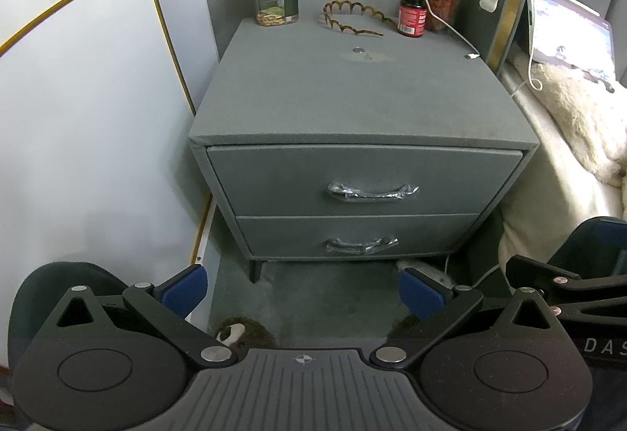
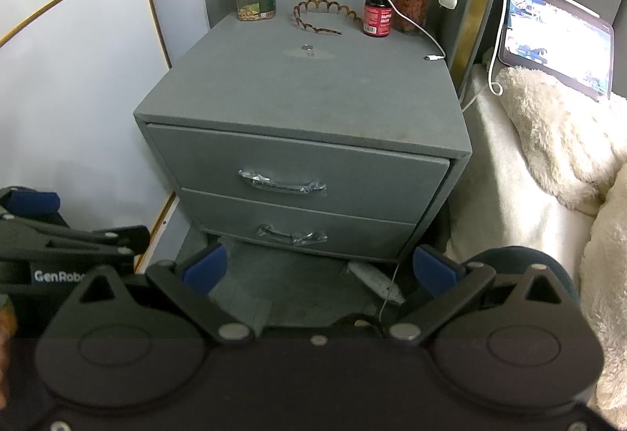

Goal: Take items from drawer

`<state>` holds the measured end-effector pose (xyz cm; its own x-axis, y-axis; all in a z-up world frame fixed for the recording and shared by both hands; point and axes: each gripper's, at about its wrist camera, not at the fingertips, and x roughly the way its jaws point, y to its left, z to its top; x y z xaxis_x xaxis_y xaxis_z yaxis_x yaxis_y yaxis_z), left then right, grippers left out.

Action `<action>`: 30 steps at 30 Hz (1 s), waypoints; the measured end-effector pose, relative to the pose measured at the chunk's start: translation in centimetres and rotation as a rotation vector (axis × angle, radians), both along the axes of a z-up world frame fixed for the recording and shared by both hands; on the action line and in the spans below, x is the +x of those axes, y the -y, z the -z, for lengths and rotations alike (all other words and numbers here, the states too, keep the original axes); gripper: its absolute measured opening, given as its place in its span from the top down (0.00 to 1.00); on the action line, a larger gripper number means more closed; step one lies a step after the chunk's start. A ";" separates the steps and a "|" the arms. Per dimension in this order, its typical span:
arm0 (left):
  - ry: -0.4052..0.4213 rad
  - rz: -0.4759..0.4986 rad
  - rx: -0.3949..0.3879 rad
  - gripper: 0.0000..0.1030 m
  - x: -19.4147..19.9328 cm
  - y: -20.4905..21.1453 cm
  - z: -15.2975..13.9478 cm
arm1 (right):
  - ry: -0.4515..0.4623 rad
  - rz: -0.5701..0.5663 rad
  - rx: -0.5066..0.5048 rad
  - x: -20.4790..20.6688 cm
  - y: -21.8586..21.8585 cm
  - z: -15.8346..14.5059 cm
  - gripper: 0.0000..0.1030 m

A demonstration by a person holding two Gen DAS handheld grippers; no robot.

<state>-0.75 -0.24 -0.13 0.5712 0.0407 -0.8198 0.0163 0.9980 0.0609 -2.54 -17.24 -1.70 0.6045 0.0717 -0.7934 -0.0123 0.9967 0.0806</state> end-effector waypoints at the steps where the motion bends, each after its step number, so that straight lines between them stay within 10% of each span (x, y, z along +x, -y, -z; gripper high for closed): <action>1: 0.000 0.000 -0.002 0.00 0.0 0.0 0.0 | -0.001 0.001 0.001 0.0 0.0 0.0 0.00; 30: -0.005 0.006 -0.026 0.00 -0.3 0.0 -0.2 | -0.014 0.035 -0.009 0.5 1.1 0.5 0.00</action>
<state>-1.01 -0.23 0.10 0.5676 0.0163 -0.8232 0.0223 0.9991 0.0352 -2.03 -18.31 -2.24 0.5953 0.0433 -0.8023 0.0240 0.9971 0.0716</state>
